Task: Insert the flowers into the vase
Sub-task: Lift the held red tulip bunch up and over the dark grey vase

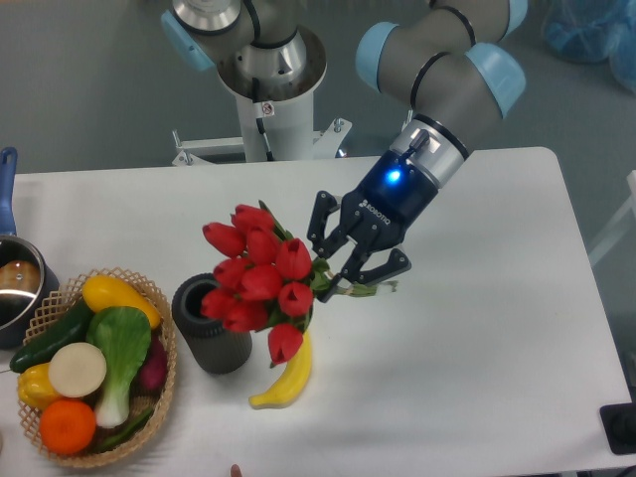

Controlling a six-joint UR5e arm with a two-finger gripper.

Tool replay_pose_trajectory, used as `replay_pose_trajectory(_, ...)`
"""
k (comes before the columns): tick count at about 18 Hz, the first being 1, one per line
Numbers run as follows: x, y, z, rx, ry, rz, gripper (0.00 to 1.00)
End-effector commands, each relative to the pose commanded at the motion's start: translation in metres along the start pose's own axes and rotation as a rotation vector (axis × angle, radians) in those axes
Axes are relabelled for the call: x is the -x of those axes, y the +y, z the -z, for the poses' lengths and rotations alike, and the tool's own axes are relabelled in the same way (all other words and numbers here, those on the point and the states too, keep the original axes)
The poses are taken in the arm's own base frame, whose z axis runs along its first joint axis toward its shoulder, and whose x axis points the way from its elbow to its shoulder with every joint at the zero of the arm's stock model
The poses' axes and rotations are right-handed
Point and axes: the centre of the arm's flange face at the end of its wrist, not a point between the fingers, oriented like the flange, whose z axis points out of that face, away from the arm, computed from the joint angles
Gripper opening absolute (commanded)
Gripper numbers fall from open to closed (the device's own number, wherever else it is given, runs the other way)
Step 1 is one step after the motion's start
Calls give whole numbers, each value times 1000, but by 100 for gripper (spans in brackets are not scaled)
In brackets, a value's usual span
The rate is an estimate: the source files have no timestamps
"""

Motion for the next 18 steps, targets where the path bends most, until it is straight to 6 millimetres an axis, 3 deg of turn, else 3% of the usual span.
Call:
replay_pose_trajectory(5, -20, 3, -27, -147, 79, 23, 35)
replay_pose_trajectory(8, -31, 10, -32, -174, 95, 48, 35)
replay_pose_trajectory(11, -37, -1, -34, -288, 123, 58, 35)
replay_pose_trajectory(18, -57, -11, -52, -313, 171, 60, 35)
